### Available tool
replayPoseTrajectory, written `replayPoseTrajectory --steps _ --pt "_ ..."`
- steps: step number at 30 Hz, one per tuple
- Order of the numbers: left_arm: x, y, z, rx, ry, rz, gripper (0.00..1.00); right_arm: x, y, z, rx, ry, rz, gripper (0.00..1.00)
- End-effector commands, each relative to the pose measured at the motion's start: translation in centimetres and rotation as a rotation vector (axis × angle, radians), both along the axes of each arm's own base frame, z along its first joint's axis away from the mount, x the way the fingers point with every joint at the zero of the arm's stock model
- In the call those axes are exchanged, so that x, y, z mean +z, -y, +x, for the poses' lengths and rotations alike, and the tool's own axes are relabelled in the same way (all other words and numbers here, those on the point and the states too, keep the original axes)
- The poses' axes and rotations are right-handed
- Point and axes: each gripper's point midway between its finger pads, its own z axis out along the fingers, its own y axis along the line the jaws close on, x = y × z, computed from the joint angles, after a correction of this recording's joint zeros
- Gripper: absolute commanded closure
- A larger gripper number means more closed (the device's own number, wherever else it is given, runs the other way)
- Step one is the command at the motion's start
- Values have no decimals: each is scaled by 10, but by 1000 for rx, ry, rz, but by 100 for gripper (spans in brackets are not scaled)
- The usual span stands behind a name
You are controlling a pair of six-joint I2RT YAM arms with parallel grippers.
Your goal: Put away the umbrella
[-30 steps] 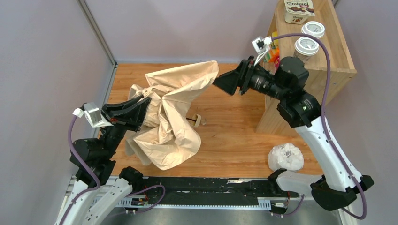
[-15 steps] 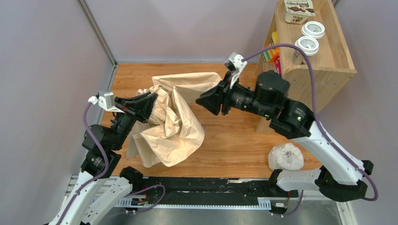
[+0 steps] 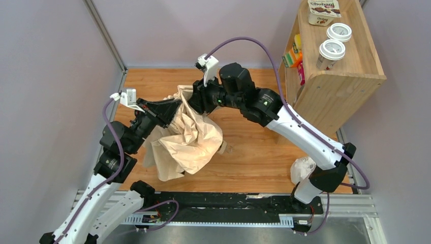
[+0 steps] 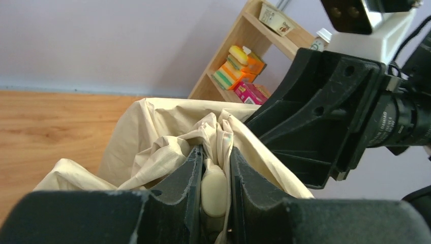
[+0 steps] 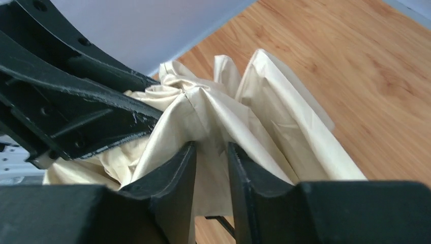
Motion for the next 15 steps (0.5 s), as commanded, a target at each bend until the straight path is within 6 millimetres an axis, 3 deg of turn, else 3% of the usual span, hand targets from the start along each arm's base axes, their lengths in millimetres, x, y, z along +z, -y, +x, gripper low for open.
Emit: replayPoseTrajectory --steps 1,3,5,7,11,14,15 --pt "25 -5 3 33 -48 -62 100 32 50 1 -128 113 -61 57" --pt "24 -13 15 107 -89 -42 100 36 70 -6 -188 166 -101 38" --pt "15 -21 27 178 -138 -19 100 45 81 -25 -179 203 -106 29" --pt "4 -35 42 290 -195 -19 100 48 79 -50 -130 233 -104 22" --pt "-9 -48 54 392 -263 -5 100 46 44 -106 54 204 -70 21" --pt "-15 -52 57 428 -302 -15 100 31 6 -141 252 135 -18 36" --pt "-13 -53 57 433 -311 -35 100 26 -3 -150 314 122 -6 47"
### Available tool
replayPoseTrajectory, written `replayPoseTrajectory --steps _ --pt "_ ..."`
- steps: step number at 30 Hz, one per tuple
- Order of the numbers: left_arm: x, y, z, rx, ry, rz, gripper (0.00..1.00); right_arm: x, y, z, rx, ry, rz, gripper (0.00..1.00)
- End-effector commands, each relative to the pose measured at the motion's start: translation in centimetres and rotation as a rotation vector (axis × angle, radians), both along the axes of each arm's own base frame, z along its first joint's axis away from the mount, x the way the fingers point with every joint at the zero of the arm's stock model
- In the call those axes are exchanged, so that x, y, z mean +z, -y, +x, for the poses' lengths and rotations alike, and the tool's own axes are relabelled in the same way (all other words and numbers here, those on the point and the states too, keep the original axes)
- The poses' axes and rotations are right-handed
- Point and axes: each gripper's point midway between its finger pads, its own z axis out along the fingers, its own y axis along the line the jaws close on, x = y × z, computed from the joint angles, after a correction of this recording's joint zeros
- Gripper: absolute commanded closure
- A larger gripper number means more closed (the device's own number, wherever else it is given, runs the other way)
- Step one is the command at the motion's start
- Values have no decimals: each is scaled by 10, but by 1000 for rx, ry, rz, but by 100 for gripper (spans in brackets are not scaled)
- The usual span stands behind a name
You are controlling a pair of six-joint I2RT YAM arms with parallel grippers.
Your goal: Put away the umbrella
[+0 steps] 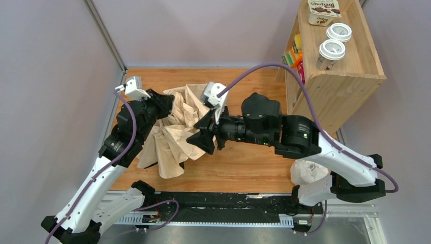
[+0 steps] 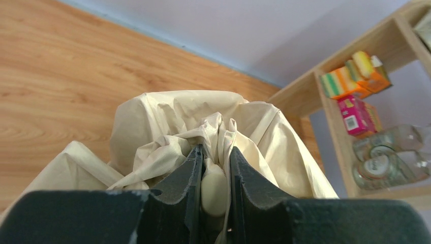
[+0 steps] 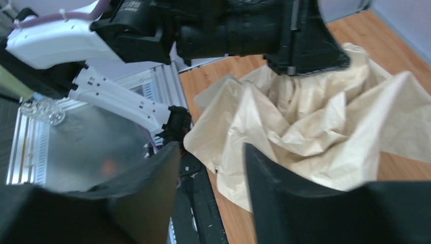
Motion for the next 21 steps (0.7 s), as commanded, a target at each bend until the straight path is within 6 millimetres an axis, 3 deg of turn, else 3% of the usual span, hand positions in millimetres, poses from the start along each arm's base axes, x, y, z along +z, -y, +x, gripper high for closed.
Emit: replayPoseTrajectory --steps 1,6,9,13,17,18,19,20,21 --pt "33 -19 -3 107 28 -96 100 -34 -52 -28 220 -68 -13 55" --pt "28 -20 -10 114 -57 -126 100 -63 -80 -32 331 -16 -64 79" --pt "22 -14 -15 75 -104 -116 100 -86 -90 -31 400 49 -131 85" --pt "18 7 -23 -57 -114 -86 100 -109 -94 13 247 105 -203 93" --pt "15 24 -33 -183 -76 -72 100 -116 -84 66 98 91 -179 90" --pt "21 24 -38 -199 -42 -97 100 -121 -85 72 113 54 -169 89" --pt "13 30 -40 -232 -43 -108 100 -129 -85 80 112 18 -169 89" --pt "29 32 -44 -256 26 -140 100 -133 -86 88 105 -12 -171 90" --pt "22 33 -45 -262 24 -143 100 -138 -85 94 93 -34 -178 91"
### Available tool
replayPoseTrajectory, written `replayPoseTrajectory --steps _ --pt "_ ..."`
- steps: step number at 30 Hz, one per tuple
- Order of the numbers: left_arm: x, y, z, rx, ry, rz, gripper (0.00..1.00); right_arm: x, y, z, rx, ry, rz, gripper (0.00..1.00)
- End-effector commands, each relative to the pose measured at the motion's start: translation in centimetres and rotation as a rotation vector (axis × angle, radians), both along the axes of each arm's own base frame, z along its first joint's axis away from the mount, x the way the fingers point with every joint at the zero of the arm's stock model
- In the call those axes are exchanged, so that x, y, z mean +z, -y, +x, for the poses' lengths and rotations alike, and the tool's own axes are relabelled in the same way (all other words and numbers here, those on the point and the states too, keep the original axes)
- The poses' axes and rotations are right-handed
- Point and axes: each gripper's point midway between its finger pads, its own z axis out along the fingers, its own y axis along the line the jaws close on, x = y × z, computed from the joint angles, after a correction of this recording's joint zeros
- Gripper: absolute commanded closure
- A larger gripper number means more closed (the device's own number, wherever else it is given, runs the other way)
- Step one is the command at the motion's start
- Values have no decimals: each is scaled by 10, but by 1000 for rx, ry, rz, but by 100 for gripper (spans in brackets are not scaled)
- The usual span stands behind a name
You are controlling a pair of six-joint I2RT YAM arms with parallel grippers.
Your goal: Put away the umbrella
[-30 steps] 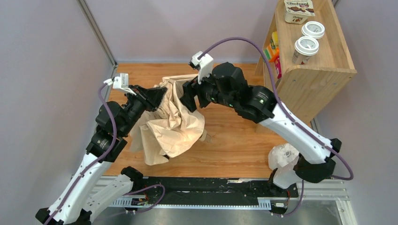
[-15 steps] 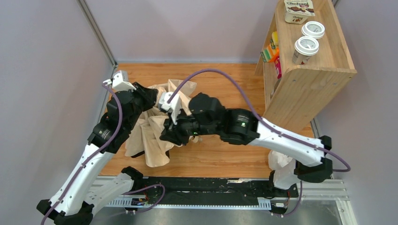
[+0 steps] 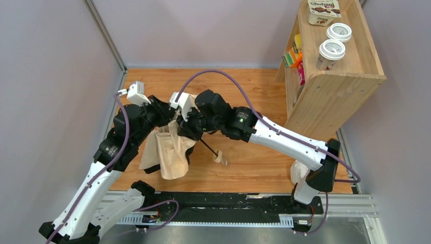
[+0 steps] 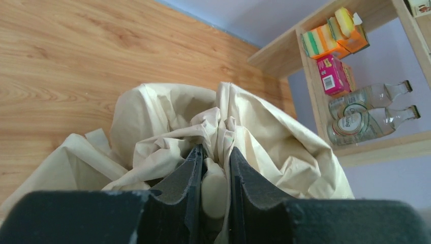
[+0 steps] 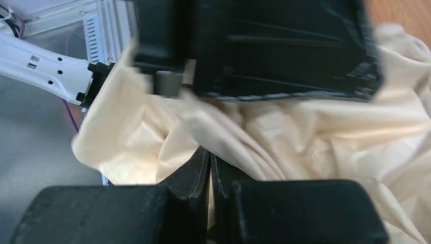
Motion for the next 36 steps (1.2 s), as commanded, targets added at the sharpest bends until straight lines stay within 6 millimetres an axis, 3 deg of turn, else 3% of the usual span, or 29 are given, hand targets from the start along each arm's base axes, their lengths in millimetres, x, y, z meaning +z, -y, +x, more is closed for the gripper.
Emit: replayPoseTrajectory --steps 1,4,7,8,12,16,20,25,29,32,36 --pt "42 16 -19 -131 186 -122 100 1 -2 43 -83 -46 59 91" --pt "42 13 -22 -137 220 -91 100 1 0 35 -76 -96 60 85" --pt "57 18 -29 -190 351 -88 100 16 9 5 4 -166 75 71" --pt "52 17 -27 -186 355 -73 100 24 14 -6 28 -180 93 66" --pt "46 14 -23 -171 387 -27 100 56 45 -46 120 -231 164 40" --pt "41 12 -19 -156 387 -2 100 80 81 -56 84 -213 225 23" --pt "48 21 -25 -214 424 -9 100 91 116 -30 -58 -145 285 0" --pt "55 30 -34 -290 451 -9 100 79 129 12 -94 -101 343 0" --pt "58 37 -43 -353 473 -7 100 76 128 34 -122 14 342 0" --pt "63 41 -49 -395 498 0 100 84 124 43 -72 18 348 0" --pt "64 48 -55 -450 509 16 100 78 114 49 2 -5 334 0"
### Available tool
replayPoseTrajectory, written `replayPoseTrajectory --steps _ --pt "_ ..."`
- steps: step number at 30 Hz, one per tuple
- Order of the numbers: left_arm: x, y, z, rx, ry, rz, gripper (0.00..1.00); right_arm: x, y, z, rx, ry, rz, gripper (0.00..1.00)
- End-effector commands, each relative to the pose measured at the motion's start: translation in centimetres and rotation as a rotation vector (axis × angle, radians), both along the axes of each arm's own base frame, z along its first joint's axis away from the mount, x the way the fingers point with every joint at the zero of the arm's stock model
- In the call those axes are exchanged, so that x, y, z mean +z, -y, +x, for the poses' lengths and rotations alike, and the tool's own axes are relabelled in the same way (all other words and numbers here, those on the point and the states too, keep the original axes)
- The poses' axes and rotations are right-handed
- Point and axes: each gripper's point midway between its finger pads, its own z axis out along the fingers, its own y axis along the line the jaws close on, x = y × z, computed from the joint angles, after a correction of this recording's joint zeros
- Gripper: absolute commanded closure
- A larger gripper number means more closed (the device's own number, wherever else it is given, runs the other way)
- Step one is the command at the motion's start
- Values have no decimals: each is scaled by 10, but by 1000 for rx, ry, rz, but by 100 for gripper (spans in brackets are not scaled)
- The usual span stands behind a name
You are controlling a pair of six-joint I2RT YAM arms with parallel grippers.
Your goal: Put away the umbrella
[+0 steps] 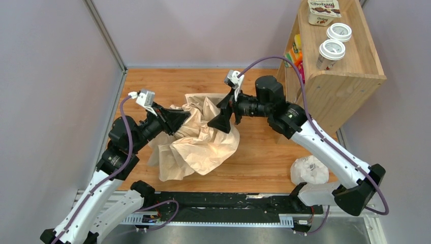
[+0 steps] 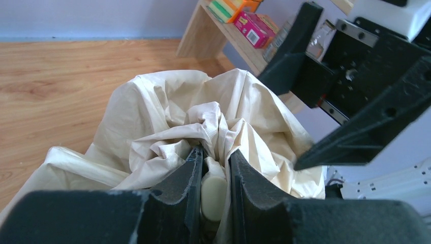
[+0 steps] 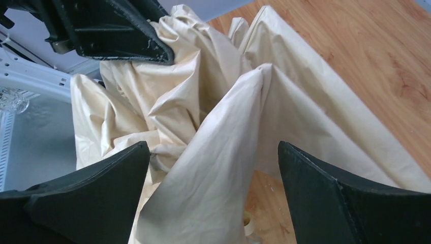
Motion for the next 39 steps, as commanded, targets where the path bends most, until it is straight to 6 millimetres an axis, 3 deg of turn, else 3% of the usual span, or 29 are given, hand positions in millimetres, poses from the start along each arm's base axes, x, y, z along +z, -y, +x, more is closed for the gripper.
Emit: replayPoseTrajectory --steps 1,5,10,13,18,23,28,32,36,39 --pt "50 9 -18 -101 172 -43 100 38 -9 0 128 110 92 0" --pt "53 12 -17 -118 164 -46 100 34 -23 -16 262 63 141 0" --pt "53 13 -9 -93 112 -56 100 26 -38 -20 255 30 133 0" --pt "45 14 2 -62 34 -60 100 19 -53 -27 210 35 93 0" --pt "43 18 12 -40 -52 -111 100 0 -66 -22 96 22 29 0" --pt "31 6 24 77 -159 -127 100 -4 -73 -22 19 4 10 0" --pt "22 -1 33 148 -221 -125 100 -23 -82 -20 -103 -12 -63 0" --pt "25 4 31 119 -242 -148 100 -41 -84 -13 -150 45 -107 0" --pt "31 13 24 47 -191 -149 100 -54 -69 23 -328 128 -177 0" --pt "28 14 17 10 -152 -118 100 -54 -69 24 -317 121 -177 0"
